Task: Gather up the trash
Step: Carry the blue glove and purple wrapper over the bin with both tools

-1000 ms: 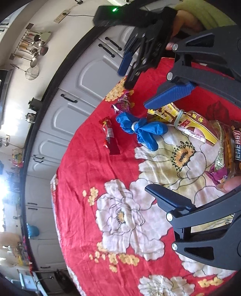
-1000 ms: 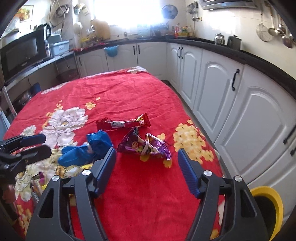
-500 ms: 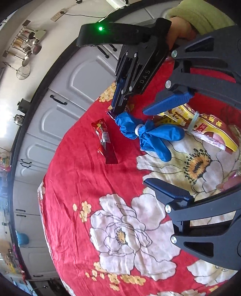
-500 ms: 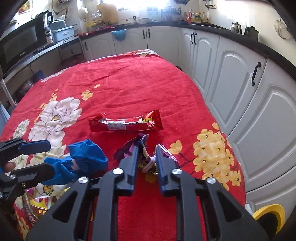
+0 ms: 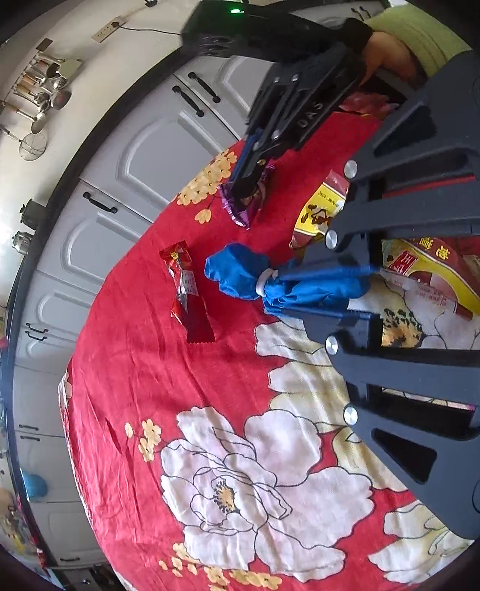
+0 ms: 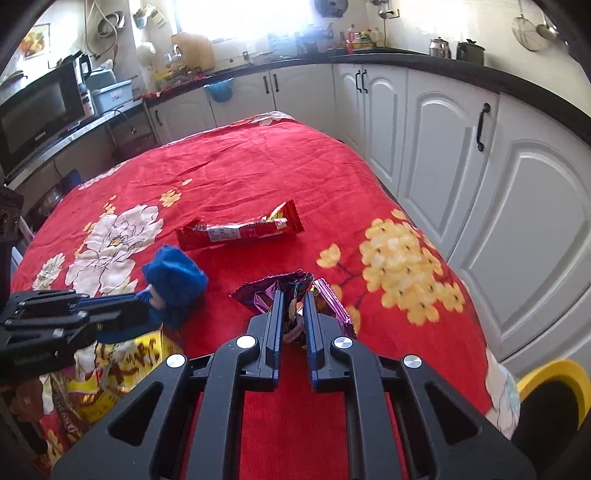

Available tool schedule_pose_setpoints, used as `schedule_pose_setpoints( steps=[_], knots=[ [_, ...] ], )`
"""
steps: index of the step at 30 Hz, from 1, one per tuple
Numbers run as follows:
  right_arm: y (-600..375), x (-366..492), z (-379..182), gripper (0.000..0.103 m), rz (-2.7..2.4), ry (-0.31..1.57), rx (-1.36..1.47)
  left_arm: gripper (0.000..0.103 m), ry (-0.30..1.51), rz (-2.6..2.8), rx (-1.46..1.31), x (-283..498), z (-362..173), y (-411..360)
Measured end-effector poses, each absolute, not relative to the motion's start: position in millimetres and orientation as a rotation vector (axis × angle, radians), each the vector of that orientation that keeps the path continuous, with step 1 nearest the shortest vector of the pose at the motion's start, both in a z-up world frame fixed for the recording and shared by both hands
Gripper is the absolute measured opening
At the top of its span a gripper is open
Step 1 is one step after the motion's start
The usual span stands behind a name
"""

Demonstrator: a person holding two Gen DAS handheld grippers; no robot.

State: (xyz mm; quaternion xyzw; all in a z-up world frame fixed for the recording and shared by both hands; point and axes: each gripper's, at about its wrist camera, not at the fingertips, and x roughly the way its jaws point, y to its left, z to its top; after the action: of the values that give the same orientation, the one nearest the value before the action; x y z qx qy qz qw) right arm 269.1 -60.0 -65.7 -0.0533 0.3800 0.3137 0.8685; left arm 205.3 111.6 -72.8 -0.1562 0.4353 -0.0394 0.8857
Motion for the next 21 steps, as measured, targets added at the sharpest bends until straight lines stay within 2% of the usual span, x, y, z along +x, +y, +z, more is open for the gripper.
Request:
schedule_pose_setpoints(
  steps=[5,21],
  knots=[
    [-73,253,-67,0.010,0.649,0.787,-0.082,0.003,0.873,-0.071,-0.320,198,-66,111],
    [-107,218,-62,0.010,0.634,0.763,-0.007,0.002,0.747,-0.061,-0.328,171,-26,106]
  ],
)
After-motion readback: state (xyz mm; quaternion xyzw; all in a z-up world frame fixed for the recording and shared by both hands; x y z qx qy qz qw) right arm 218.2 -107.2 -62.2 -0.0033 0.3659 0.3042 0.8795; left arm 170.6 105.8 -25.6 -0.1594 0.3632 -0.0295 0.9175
